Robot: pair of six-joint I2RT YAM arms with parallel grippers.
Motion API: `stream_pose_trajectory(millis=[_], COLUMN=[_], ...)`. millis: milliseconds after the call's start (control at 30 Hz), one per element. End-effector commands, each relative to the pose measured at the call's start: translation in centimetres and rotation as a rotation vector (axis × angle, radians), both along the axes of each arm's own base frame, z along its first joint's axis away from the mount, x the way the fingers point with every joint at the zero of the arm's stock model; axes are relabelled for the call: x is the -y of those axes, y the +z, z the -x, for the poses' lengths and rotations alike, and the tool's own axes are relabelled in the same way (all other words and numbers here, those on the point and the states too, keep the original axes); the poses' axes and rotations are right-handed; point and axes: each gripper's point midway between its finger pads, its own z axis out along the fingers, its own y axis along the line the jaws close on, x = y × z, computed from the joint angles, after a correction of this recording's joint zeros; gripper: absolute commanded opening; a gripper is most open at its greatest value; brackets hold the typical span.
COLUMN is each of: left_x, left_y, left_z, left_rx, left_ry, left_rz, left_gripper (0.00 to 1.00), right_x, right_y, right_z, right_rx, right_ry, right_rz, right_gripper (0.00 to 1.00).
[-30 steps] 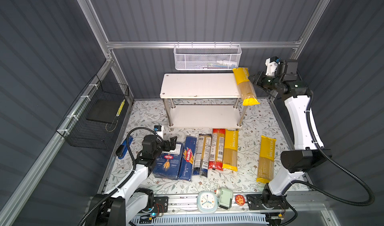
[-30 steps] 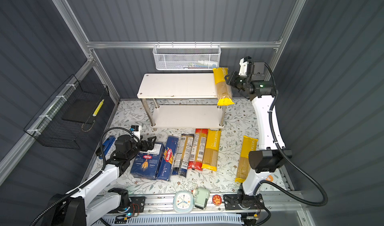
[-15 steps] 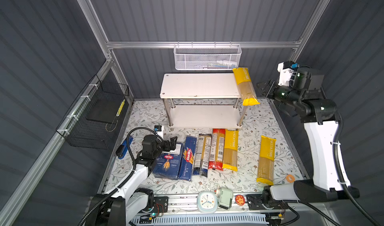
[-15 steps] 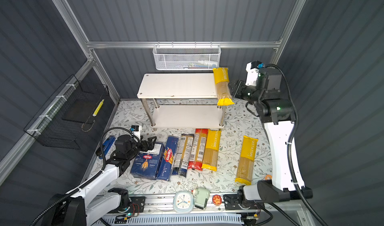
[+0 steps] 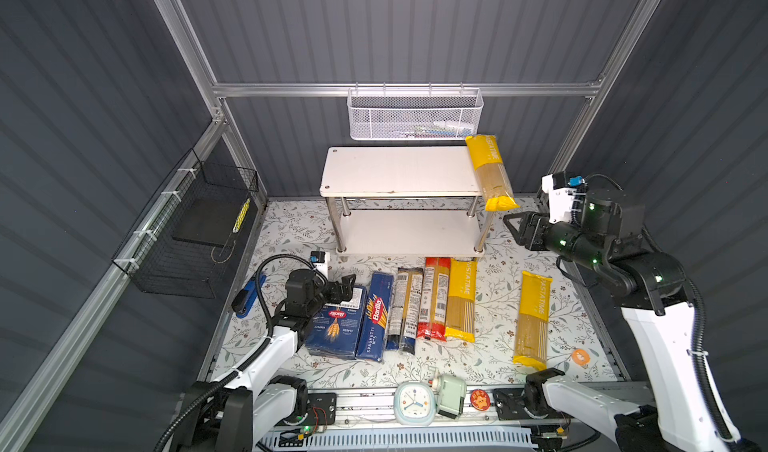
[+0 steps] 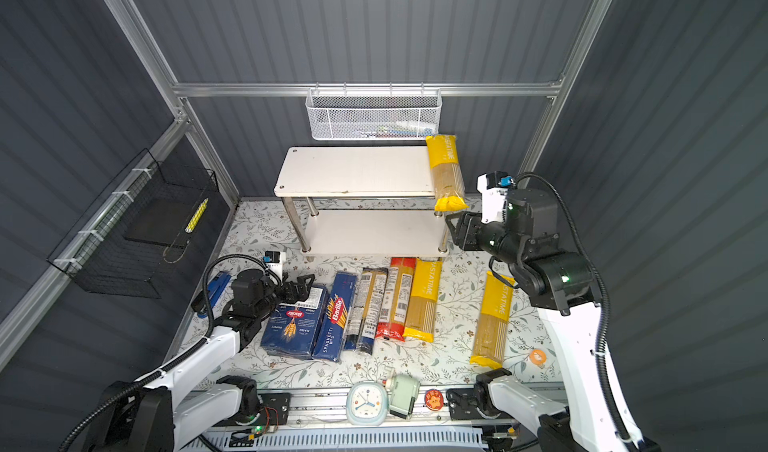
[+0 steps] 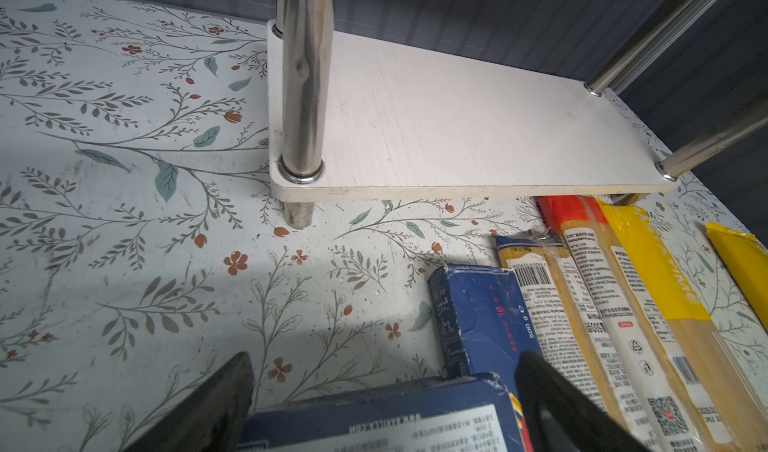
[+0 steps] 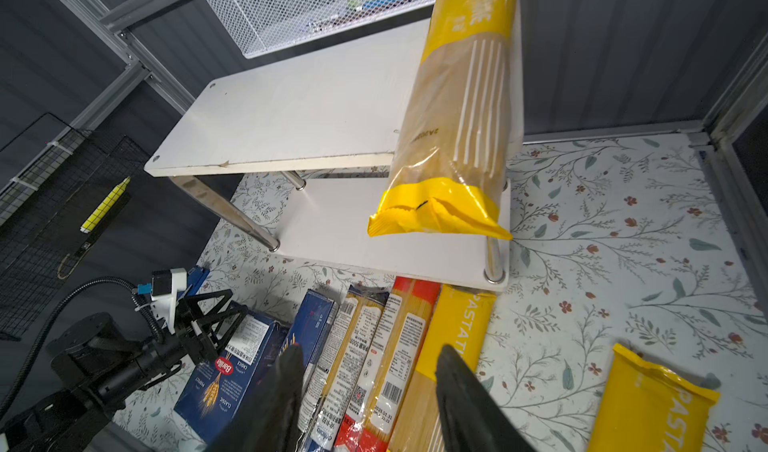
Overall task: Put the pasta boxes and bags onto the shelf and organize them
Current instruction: 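Release the yellow bag onto the upper shelf and withdraw the right gripper, then move the open right gripper down toward the yellow PASTATIME bag nearest it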
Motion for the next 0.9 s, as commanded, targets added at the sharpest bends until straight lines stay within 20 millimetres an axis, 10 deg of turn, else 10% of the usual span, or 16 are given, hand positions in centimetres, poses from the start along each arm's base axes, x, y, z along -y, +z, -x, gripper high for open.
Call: stream_pose_trajectory(millis=[0, 867], left_x=[0.2, 0.0], left_y=[1.3, 1.2], left_z=[-0.2, -0.2], left_rx=[0.033, 0.028], left_ry=[-0.006, 0.005], left_rz=[0.01, 0.004], left_gripper=[0.99, 0.99], right_x=[-1.1, -2.6], right_y=[-0.6, -2.1], right_z=[-0.5, -5.5], right_rx=[-0.009, -0.025], right_ry=[0.05, 0.064], right_rz=[-0.011, -0.001], right_gripper=[0.55, 0.59])
